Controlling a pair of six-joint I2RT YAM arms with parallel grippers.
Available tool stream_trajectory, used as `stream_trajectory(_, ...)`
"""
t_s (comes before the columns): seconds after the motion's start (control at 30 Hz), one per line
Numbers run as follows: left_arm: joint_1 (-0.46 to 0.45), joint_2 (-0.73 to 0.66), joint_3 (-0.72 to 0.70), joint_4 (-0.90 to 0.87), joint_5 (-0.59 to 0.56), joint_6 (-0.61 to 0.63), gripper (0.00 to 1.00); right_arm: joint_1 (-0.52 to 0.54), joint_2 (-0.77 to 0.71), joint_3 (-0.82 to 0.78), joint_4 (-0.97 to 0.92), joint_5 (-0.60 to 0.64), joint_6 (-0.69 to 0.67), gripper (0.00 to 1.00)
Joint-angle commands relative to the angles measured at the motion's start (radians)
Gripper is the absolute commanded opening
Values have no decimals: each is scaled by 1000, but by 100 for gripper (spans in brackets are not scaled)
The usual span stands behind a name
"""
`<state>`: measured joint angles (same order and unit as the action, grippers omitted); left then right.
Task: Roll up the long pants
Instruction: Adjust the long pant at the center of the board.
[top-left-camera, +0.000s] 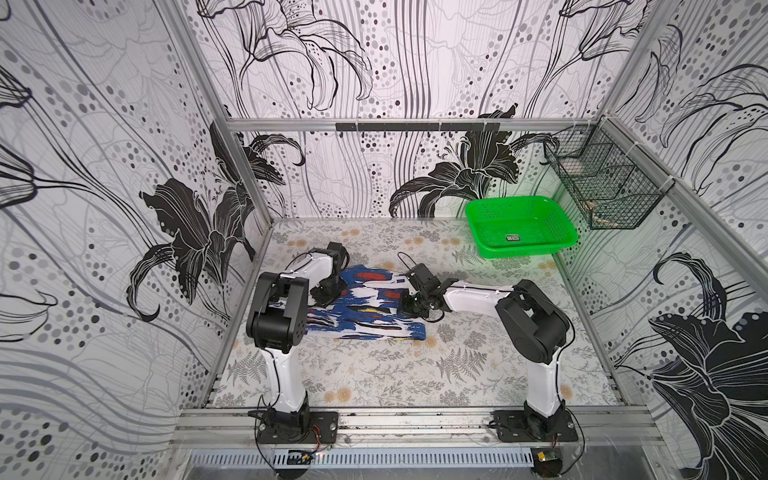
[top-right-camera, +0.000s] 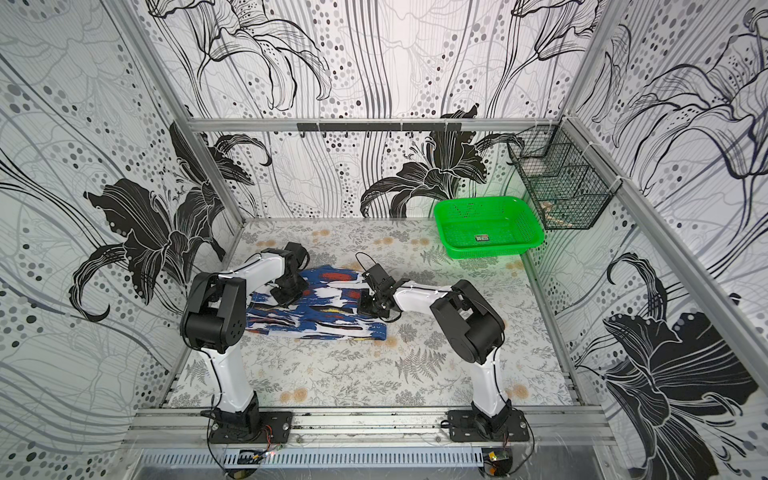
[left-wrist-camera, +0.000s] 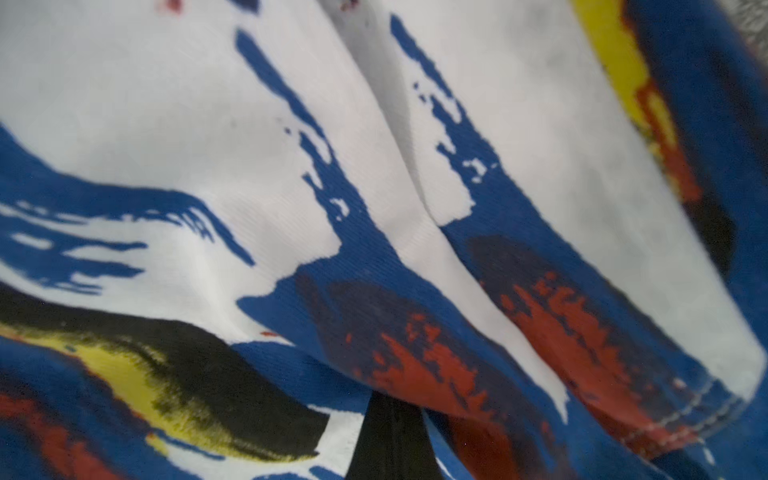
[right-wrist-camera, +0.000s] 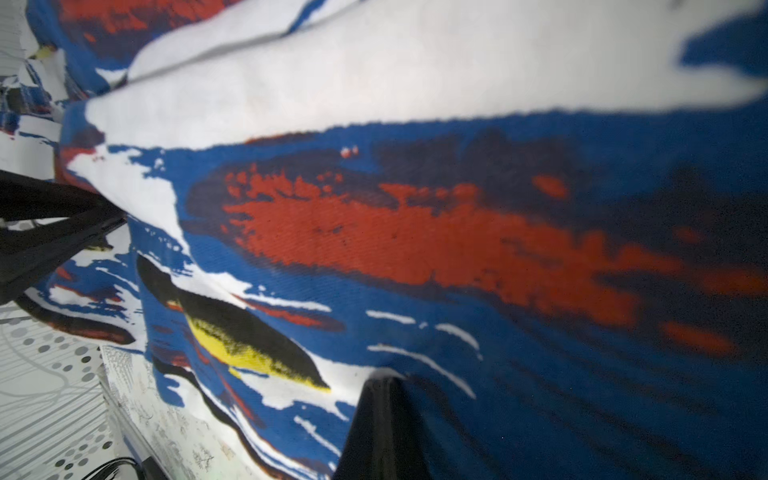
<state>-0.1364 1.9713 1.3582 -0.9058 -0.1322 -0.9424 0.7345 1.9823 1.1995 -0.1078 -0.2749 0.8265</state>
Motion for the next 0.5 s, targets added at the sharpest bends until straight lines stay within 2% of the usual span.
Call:
stream_trajectory(0.0,5,97,74,67,8,11,0,59,-17,-115,-39,-18,41,0)
stream_trajectory(0.2,-40,251,306,0,-5,36,0,241,-80,-193,-57,77,80,0)
stream_trajectory(0.33,-105,325,405,-12,43,39,0,378,-45,-150,-78,102,114,0)
stream_trajectory(0.47,-190,364,441,9,120,31,0,467,12,-71,-107,108,127,0)
